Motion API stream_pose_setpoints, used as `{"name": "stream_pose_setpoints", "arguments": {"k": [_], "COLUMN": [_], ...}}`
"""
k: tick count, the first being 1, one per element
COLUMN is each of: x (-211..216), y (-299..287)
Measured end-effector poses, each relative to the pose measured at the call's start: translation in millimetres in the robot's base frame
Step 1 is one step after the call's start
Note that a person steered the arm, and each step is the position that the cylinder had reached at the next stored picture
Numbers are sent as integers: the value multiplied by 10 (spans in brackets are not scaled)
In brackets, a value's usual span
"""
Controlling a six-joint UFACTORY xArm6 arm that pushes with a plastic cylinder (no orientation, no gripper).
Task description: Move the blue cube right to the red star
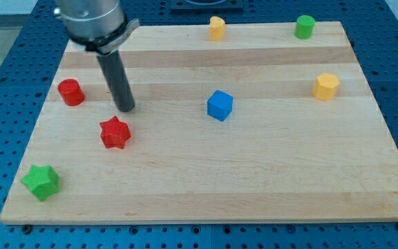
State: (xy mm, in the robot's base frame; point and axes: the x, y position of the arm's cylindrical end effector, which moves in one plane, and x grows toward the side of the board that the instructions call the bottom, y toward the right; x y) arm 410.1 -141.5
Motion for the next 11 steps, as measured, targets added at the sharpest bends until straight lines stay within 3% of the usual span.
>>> {"name": "stream_pose_setpoints", "arguments": {"k": [1, 2, 6, 11], "x": [-271, -234, -16, 455], "y": [650, 1252, 2047, 1513]}}
